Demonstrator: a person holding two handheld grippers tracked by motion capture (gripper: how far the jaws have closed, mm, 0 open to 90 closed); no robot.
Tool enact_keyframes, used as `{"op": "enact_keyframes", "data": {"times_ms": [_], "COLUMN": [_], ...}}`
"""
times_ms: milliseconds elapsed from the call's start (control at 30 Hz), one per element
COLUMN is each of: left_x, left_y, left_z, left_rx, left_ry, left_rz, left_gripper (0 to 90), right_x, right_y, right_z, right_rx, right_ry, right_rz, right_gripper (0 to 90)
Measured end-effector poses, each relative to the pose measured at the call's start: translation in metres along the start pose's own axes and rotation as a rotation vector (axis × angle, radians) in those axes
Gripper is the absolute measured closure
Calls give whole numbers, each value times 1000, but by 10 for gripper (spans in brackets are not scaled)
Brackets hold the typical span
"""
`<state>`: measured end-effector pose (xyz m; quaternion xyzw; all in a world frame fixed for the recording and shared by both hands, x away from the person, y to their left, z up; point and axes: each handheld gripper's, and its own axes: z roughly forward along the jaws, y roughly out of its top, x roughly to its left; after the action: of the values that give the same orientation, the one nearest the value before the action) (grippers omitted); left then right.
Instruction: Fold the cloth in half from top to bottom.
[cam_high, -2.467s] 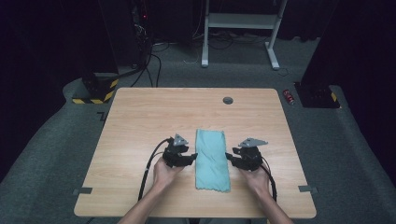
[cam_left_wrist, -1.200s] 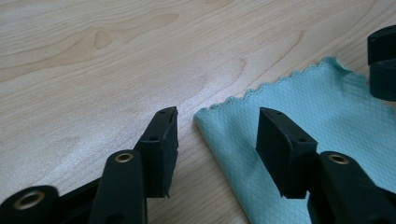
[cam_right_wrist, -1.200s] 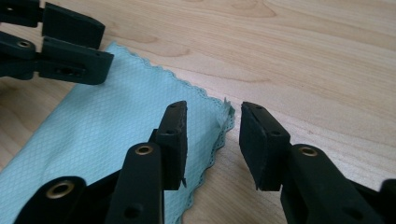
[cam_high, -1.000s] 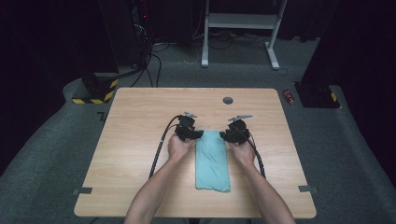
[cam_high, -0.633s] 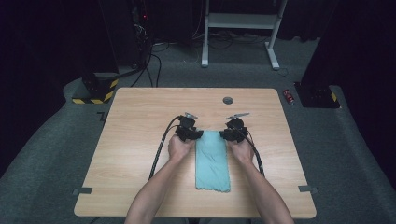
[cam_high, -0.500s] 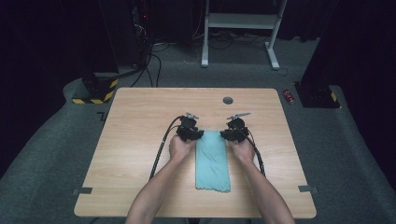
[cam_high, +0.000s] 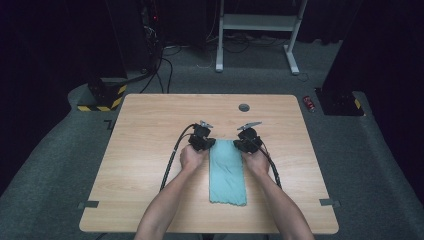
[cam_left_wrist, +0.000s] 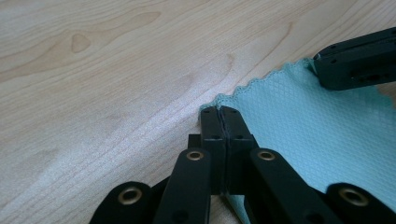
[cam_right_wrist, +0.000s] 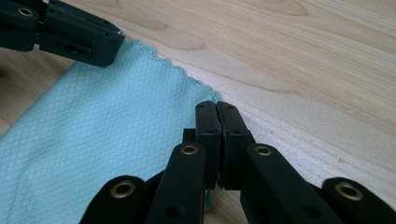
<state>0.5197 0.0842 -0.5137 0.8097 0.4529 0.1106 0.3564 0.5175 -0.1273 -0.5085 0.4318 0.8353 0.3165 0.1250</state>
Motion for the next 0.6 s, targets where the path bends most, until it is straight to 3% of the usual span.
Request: {"op": "enact_keyframes", "data": {"times_ms": [100,300,400,467,600], "left_x": [3,4,5,5,10], "left_y": [1,8,11,14,22], "left_z": [-1,-6,-7,-8,-16], "left_rx": [2,-18,-3,-12,-47], "left_ry": [-12,-10,-6,-2,-6], "left_rz": [-2,13,33,27,16], "left_gripper": [898,899,899,900,900], "right_x": [-2,1,0,1,1], "right_y": [1,4,6,10,22], "right_z": [-4,-8,-10,-11,-19], "right_rx": [-15,-38,-47,-28,-40], "right_ry": [15,-2,2,-1,-1], "right_rz": [17,-15,-12,-29,-41], "right_gripper": [890,891,893,893,894]}}
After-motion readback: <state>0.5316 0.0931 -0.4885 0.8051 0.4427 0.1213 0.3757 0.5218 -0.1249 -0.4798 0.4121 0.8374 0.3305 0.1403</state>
